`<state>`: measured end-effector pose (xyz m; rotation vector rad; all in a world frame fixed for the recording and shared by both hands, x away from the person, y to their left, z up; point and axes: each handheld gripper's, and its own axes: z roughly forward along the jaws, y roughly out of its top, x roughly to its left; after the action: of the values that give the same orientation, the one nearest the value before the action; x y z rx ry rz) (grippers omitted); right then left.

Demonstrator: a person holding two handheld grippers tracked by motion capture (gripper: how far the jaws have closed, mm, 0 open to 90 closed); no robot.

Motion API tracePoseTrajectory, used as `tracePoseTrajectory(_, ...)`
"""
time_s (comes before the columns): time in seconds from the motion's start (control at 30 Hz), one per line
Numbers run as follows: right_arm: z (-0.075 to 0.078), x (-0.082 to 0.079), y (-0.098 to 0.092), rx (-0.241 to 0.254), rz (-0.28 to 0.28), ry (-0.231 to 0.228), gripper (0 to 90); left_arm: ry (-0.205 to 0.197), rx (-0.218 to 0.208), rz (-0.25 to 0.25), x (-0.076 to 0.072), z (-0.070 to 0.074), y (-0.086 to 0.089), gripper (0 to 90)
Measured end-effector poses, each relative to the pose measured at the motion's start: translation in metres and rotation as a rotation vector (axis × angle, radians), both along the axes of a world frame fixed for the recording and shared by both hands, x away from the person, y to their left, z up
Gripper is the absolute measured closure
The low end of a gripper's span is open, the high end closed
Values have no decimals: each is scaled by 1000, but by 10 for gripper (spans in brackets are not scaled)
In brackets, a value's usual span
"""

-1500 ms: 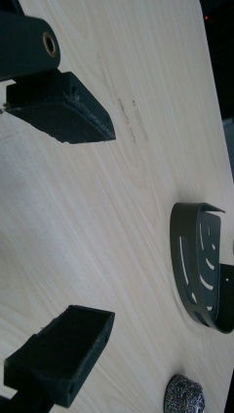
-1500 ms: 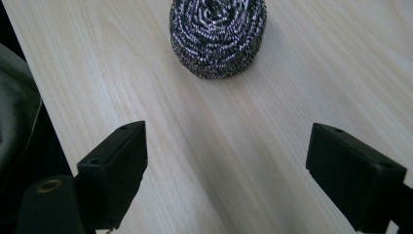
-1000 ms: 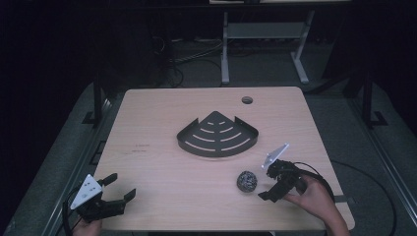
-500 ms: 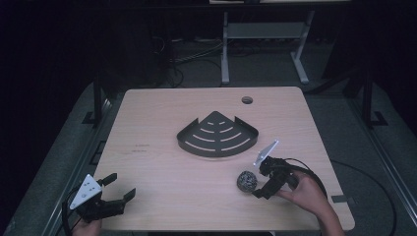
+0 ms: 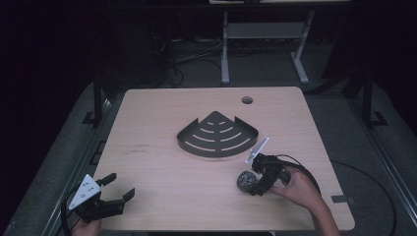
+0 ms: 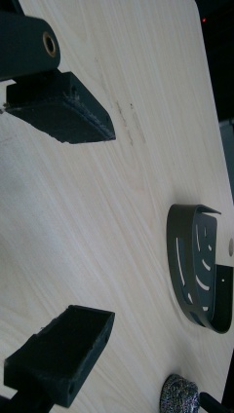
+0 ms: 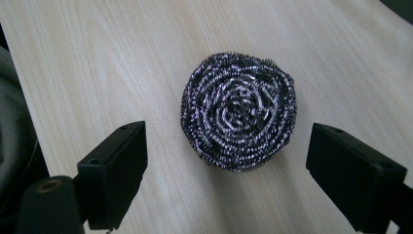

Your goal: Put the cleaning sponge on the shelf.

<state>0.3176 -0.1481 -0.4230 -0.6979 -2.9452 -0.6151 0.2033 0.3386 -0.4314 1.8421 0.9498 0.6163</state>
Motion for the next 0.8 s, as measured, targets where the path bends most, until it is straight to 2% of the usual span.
tracePoseTrajectory(0.57, -5, 12, 18, -47, 28, 20, 156, -3, -5, 2, 0, 1, 1, 133)
tracePoseTrajectory(0.8, -10, 14, 21, -76, 36, 19, 212, -4, -6, 2, 0, 1, 1, 133)
